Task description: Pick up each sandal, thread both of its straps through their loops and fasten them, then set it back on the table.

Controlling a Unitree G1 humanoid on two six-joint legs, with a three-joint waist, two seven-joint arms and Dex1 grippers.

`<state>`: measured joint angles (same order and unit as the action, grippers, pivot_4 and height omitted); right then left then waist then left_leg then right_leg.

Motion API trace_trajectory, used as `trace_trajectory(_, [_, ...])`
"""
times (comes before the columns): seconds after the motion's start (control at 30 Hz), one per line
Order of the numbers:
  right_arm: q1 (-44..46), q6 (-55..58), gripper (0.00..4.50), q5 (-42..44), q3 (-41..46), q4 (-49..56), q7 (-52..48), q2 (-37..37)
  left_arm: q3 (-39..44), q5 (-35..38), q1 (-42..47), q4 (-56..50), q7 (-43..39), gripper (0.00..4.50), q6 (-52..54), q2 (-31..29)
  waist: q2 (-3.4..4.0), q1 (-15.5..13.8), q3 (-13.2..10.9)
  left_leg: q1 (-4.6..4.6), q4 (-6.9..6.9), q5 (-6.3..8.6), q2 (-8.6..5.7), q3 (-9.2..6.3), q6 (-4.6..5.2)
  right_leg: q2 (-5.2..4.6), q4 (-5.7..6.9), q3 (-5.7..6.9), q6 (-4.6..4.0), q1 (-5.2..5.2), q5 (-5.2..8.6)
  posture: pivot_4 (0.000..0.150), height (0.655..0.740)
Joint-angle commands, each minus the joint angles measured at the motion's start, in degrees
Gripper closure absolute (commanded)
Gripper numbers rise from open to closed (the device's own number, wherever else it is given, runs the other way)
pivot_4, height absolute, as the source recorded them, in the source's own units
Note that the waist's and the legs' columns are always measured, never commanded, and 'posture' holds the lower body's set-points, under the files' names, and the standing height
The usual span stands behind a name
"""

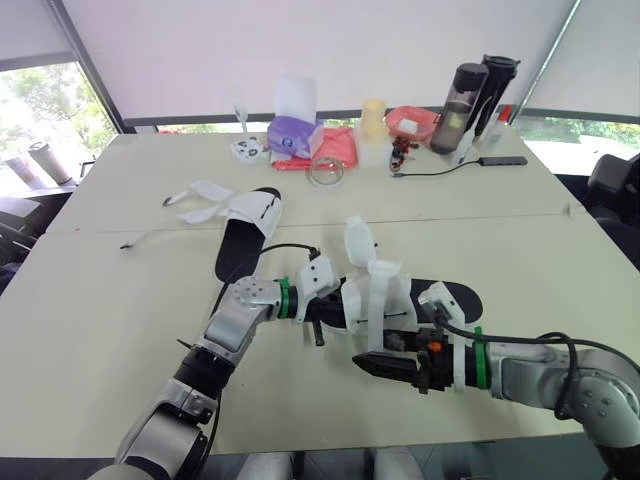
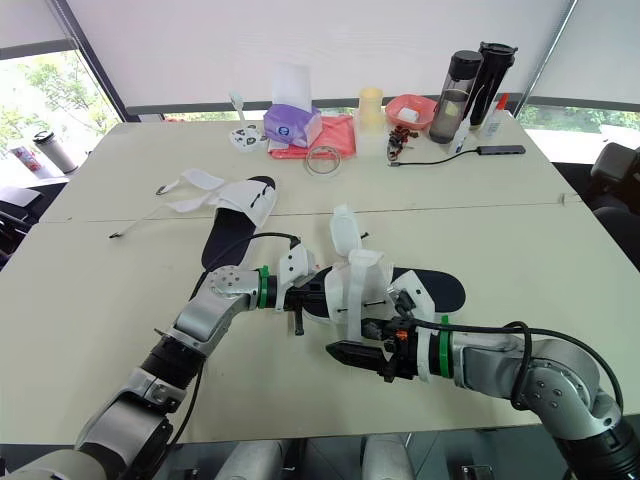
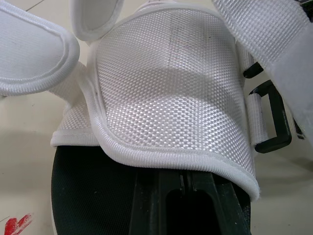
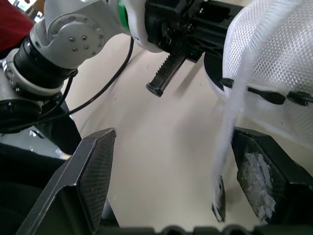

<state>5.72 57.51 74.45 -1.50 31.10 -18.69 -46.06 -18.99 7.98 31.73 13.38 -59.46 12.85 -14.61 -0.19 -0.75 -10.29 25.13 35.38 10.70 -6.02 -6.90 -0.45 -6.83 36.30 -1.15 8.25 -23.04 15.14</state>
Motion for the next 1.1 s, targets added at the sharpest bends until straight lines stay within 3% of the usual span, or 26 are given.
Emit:
trace_trajectory(0.03, [1.28,0.32,1.51,0.07,1.46,-0.54,1.51,1.68,-0.48,-0.27,-0.17,-0.07,0.00,4.50,0.39,0.04,0.00,0.00,0.00,0.00,0.00,0.00,0.00,0.00,0.00,0.00,0.00,0.00,0.00,0.00,0.00,0.150,0.7400])
trace_trajectory(0.2, [1.53,1.65,4.14,0.71,2.24,-0.41,1.83,2.15,-0.44,-0.22,-0.53,-0.65,0.14,4.50,0.73,0.02,0.00,-0.01,0.00,0.00,0.00,0.00,0.00,0.00,0.00,0.00,0.00,0.00,0.00,0.00,0.00,0.150,0.7400])
trace_trajectory(0.23, [1.48,2.00,4.42,0.78,2.34,-0.25,1.72,1.91,-0.42,-0.20,-0.62,-0.78,0.16,4.50,0.80,0.00,0.00,-0.01,0.00,0.00,0.00,0.00,0.00,0.00,0.00,0.00,0.00,0.00,0.00,0.00,0.00,0.150,0.7400])
trace_trajectory(0.43, [1.65,0.34,4.42,-0.87,5.85,0.99,-6.40,-1.55,-1.34,-1.64,-0.58,-0.85,-0.14,4.50,-0.93,-0.92,0.00,-0.01,0.00,0.00,0.00,0.00,-0.02,0.01,0.00,0.00,0.00,0.00,0.00,0.00,0.00,0.150,0.7400])
trace_trajectory(0.6, [9.13,-0.97,4.42,-1.39,11.20,-7.45,-12.00,-2.51,-1.46,-1.95,-0.09,-0.10,-0.19,4.50,-1.77,-0.73,0.00,0.06,0.00,-0.04,0.00,0.00,0.00,0.05,0.00,0.01,0.00,0.00,0.01,0.04,0.00,0.150,0.7400])
trace_trajectory(0.83, [19.69,2.34,4.42,-5.73,9.00,-20.91,-16.30,-1.20,-1.32,-2.05,0.23,0.44,0.29,4.50,-2.09,-0.06,0.00,-0.01,0.00,-0.04,-0.02,0.00,-0.01,0.05,0.00,-0.01,0.00,-0.01,0.01,0.03,-0.01,0.150,0.7400])
trace_trajectory(1.1, [24.77,8.12,4.42,-10.07,5.47,-26.60,-24.57,-2.04,-0.92,-1.89,-0.95,-0.54,0.97,4.50,-1.41,-0.08,0.00,-0.01,0.00,-0.04,-0.02,0.00,-0.03,0.03,0.00,-0.01,0.00,0.00,0.01,0.03,-0.01,0.150,0.7400])
